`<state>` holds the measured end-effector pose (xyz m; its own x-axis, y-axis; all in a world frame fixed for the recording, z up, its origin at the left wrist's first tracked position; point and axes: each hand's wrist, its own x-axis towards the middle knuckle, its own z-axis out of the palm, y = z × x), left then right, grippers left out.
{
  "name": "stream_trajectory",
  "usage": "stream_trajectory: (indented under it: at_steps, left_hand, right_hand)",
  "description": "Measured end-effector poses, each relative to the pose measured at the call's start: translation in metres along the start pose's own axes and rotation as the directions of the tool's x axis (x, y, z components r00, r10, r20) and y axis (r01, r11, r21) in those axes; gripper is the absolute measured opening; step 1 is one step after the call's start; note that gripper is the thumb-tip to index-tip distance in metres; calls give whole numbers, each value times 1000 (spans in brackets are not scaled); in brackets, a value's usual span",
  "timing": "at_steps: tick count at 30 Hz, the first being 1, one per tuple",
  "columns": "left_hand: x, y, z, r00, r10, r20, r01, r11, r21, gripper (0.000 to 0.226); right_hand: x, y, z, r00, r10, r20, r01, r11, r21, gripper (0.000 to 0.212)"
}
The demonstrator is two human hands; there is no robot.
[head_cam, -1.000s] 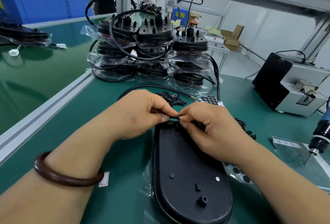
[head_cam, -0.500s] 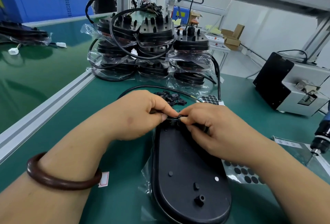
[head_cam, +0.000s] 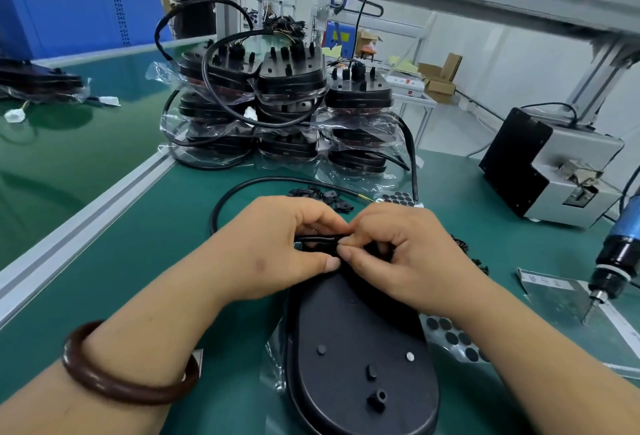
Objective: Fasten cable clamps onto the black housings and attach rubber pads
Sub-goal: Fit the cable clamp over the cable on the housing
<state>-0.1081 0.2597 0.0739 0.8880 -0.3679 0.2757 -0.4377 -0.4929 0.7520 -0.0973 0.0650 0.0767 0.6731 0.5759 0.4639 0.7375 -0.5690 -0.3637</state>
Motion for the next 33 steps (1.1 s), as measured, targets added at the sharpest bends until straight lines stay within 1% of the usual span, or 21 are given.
stream_trajectory:
  at_steps: [2, 6, 7, 8, 9, 11, 12, 13, 15, 17, 19, 21, 25, 30, 33]
  left_hand:
    - [1, -1, 0, 1000, -12, 16, 12, 1000, -9, 34]
    - [2, -2, -2, 1000, -9, 25, 7, 996, 94, 35]
    - [1, -2, -2, 1000, -13, 24, 10, 994, 105, 33]
    - [1, -1, -2, 1000, -17, 23, 14, 993, 113, 32]
    - [1, -1, -1, 999, -22, 23, 19, 992, 123, 32]
    - [2, -1, -1, 999, -33, 19, 30, 988, 149, 33]
    - [2, -2, 0, 999, -36, 18, 33, 987, 160, 34]
    - [2, -2, 0, 999, -37, 19, 33, 985, 171, 34]
    - [3, -1, 2, 999, -36, 22, 31, 982, 185, 35]
    - [3, 0, 2, 999, -35, 19, 31, 983, 183, 32]
    - [4, 1, 2, 999, -26, 20, 22, 984, 177, 26]
    - [5, 2, 2, 1000, -17, 18, 13, 986, 165, 22]
    - [7, 2, 3, 999, -39, -21, 41, 995, 95, 28]
    - [9, -2, 6, 997, -64, -48, 67, 995, 74, 24]
    - [8, -3, 6, 996, -80, -49, 82, 995, 56, 20]
  right_hand:
    - [1, 1, 2, 1000, -2, -8, 2, 1000, -20, 11]
    - [-1, 3, -1, 999, -39, 30, 40, 998, -41, 6]
    - [-3, 5, -2, 999, -30, 31, 30, 1000, -6, 4]
    - [-5, 8, -4, 1000, 9, 21, -10, 998, 67, 8]
    - [-6, 10, -5, 997, 72, 12, -72, 981, 178, 13]
    - [-8, 14, -8, 979, 203, -1, -186, 900, 393, 23]
    - [-9, 15, -7, 966, 259, -7, -227, 860, 457, 26]
    - [-8, 15, -7, 952, 306, -12, -262, 832, 489, 26]
    - [-8, 14, -4, 936, 352, -14, -299, 813, 500, 18]
    - [-6, 9, -1, 928, 371, -3, -322, 809, 491, 10]
    - [-1, 5, 2, 916, 400, 17, -368, 825, 429, 6]
    - [4, 2, 5, 904, 427, 32, -415, 856, 307, 12]
    - [11, -2, 2, 882, 465, 79, -472, 868, 153, 19]
    - [13, -8, 6, 900, 433, 46, -430, 901, -64, 21]
    - [16, -10, 5, 900, 427, 85, -418, 903, -102, 23]
